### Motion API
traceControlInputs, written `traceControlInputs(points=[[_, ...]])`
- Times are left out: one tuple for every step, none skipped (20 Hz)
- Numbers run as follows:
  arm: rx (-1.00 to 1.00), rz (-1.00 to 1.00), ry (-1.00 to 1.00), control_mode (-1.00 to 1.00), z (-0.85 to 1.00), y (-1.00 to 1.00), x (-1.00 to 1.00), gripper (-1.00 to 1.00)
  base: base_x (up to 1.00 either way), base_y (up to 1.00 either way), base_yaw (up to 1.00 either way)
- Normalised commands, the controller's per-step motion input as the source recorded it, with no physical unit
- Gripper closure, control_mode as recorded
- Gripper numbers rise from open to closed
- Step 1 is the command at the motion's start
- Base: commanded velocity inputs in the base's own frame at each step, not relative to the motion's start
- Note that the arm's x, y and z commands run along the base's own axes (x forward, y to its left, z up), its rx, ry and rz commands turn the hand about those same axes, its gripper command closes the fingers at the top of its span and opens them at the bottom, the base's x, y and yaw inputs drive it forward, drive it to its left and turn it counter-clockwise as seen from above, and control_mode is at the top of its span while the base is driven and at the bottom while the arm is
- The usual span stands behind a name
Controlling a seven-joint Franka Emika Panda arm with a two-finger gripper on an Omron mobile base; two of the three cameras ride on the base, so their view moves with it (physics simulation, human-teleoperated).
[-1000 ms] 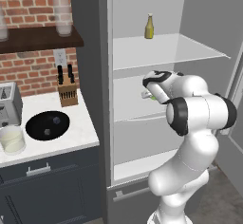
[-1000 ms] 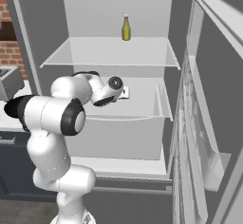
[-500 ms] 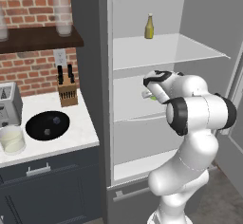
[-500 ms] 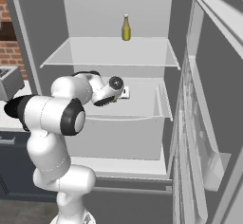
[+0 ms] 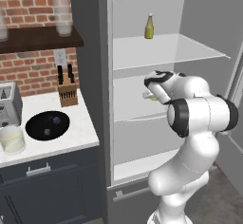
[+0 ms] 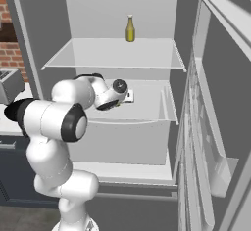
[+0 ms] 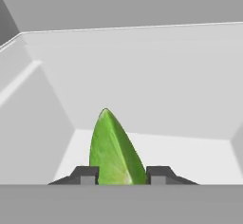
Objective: Grab a lemon wedge from the fridge and one ice cube from the ice bowl, and put them in the glass of lemonade.
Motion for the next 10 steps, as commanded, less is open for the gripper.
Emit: traceControlInputs(points=[[0.00, 0.00, 0.00, -1.00, 0.00, 0.00, -0.29, 1.00, 0.00, 0.00, 0.00], [0.00, 0.00, 0.00, -1.00, 0.00, 0.00, -0.30, 1.00, 0.00, 0.00, 0.00], [0.00, 0.00, 0.00, -1.00, 0.00, 0.00, -0.38, 1.00, 0.00, 0.00, 0.00], [0.00, -0.02, 0.00, -1.00, 0.00, 0.00, -0.46, 1.00, 0.00, 0.00, 0.00], [0.00, -0.05, -0.01, -1.00, 0.05, 0.00, -0.51, 1.00, 0.00, 0.00, 0.00], [0.00, -0.07, 0.00, -1.00, 0.20, 0.00, -0.64, 1.00, 0.00, 0.00, 0.00], [0.00, -0.11, -0.01, -1.00, 0.31, 0.00, -0.80, 1.00, 0.00, 0.00, 0.00], [0.00, -0.12, -0.01, -1.00, 0.46, -0.02, -0.91, 1.00, 0.00, 0.00, 0.00], [0.00, -0.14, -0.01, -1.00, 0.64, -0.06, -1.00, 1.00, 0.00, 0.00, 0.00], [0.00, -0.15, 0.00, -1.00, 0.74, -0.10, -1.00, 1.00, 0.00, 0.00, 0.00]])
